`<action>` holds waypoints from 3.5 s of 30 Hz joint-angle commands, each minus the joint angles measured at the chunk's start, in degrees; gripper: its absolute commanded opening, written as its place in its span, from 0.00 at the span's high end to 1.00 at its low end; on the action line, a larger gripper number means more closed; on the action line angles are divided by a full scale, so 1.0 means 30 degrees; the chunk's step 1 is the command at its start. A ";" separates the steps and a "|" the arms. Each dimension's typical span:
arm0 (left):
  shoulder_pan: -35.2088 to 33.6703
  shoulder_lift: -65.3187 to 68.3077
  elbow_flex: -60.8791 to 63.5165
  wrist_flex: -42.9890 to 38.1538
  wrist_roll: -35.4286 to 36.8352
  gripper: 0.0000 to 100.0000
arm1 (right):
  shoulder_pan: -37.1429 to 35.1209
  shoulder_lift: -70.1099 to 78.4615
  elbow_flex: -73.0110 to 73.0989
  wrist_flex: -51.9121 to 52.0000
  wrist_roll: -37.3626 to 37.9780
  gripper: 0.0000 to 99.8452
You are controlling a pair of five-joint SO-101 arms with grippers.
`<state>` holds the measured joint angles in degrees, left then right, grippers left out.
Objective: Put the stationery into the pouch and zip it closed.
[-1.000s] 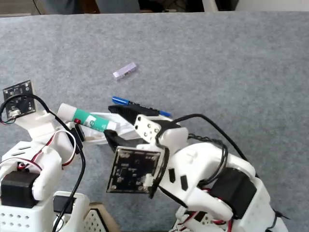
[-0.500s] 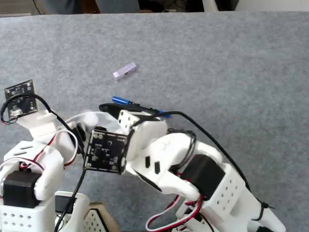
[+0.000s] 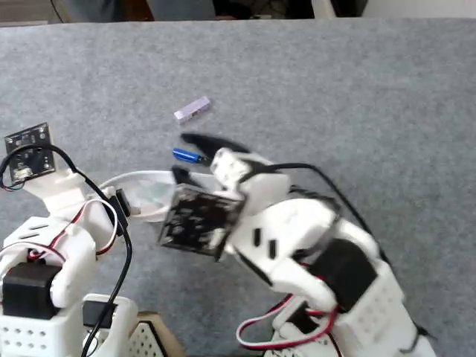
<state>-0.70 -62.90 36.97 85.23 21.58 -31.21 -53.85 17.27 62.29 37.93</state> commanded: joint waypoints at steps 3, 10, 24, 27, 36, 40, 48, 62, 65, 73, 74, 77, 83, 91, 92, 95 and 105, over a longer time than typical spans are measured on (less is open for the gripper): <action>-0.0571 0.0410 0.1685 -0.0381 -0.0293 0.97 | 0.6623 -0.0073 -0.0220 -0.0117 -0.1934 0.84; -0.0571 0.0322 0.0249 0.1172 -0.0938 0.97 | 0.8293 0.0513 0.4733 -0.0264 -0.1875 0.84; -0.0542 0.0410 -0.0337 0.1612 -0.0967 0.97 | 0.6242 1.4051 0.1919 -0.0967 -0.0498 0.84; -0.0542 0.0440 -0.0249 0.1582 -0.0967 0.97 | 0.5890 1.6689 0.0396 0.0088 0.0440 0.84; -0.0542 0.0469 -0.0190 0.1524 -0.0967 0.97 | 0.3868 1.8828 -0.0835 0.1875 0.1055 0.84; -0.0542 0.0469 -0.0278 0.1495 -0.0967 0.97 | 0.3136 1.9853 -0.1040 0.1612 0.1993 0.84; -0.0542 0.0469 -0.0337 0.1495 -0.0967 0.97 | 0.3897 2.4308 -0.4176 0.1758 0.2667 0.84; -0.0542 0.0469 -0.0337 0.1495 -0.0967 0.97 | 0.4718 2.9758 -0.9949 0.4337 0.3194 0.88; -0.0542 0.0440 -0.0337 0.1495 -0.0967 0.97 | 0.4718 2.9905 -1.0066 0.4190 0.3106 0.98; -0.0542 0.0440 -0.0190 0.1495 -0.0967 0.97 | 0.5773 2.9407 -1.0066 0.4308 0.3048 0.99; -0.0542 0.0469 -0.0190 0.1495 -0.0967 0.97 | 0.6007 2.8967 -0.9949 0.4308 0.3048 0.99; -0.0542 0.0469 -0.0190 0.1495 -0.0967 0.97 | 0.6564 2.7150 -0.9890 0.4952 0.3018 0.99; -0.0542 0.0469 -0.0220 0.1495 -0.0967 0.97 | 0.7062 2.2374 -0.9861 0.6593 0.2344 0.99; -0.0542 0.0410 -0.0190 0.1495 -0.0967 0.97 | 0.6857 1.4901 -0.7136 0.5861 -0.0527 0.99; -0.0513 0.0410 -0.0190 0.1495 -0.0967 0.97 | 0.6769 1.3817 -0.6667 0.5538 -0.1114 0.99; -0.0513 0.0410 -0.0190 0.1495 -0.0967 0.97 | 0.6154 1.0271 -0.5319 0.4454 -0.3048 0.99; -0.0425 0.0381 -0.0190 0.1641 -0.0967 0.97 | 0.0088 0.2095 -0.1714 0.1436 -0.7297 0.99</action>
<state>-0.79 -62.90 35.03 89.01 19.38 -25.41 -43.30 11.65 68.88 18.51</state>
